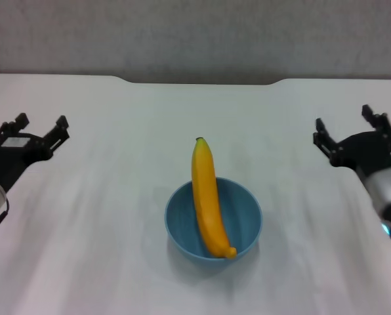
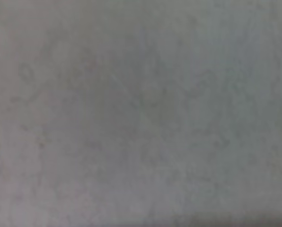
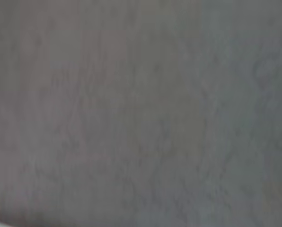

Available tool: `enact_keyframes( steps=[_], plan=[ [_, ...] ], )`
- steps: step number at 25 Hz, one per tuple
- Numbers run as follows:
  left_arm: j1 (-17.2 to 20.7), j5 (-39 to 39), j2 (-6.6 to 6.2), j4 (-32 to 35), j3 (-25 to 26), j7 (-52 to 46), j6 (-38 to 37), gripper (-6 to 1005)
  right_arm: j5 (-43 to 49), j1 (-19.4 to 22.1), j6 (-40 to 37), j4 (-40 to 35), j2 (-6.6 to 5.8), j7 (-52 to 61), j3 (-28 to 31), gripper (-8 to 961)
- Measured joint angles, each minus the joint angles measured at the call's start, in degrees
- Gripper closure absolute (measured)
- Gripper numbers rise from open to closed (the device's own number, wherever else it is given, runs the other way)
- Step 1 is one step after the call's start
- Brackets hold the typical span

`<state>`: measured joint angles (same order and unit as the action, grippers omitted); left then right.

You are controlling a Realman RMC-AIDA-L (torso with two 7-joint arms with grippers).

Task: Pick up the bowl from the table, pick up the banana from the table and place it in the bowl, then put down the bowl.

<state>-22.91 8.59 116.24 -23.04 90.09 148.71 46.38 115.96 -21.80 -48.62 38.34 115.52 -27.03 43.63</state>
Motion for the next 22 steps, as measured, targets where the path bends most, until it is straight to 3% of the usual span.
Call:
enact_keyframes(
  steps=[4, 7, 22],
  plan=[
    [-0.3, 0.2, 0.05, 0.0, 0.0, 1.3, 0.0, 139, 4.5, -3.0, -9.5, -12.3, 0.22, 19.4, -5.2, 70],
    [-0.9, 0.2, 0.07, 0.7, 0.0, 2.0, -0.3, 139, 4.8, -4.2, -11.6, -16.8, 0.36, 27.0, -7.8, 71],
    [-1.0, -0.2, 0.68, 4.0, -5.8, 3.6, -1.1, 140, 4.5, -2.3, -10.4, -16.2, 0.67, 31.2, -12.6, 70]
  ],
)
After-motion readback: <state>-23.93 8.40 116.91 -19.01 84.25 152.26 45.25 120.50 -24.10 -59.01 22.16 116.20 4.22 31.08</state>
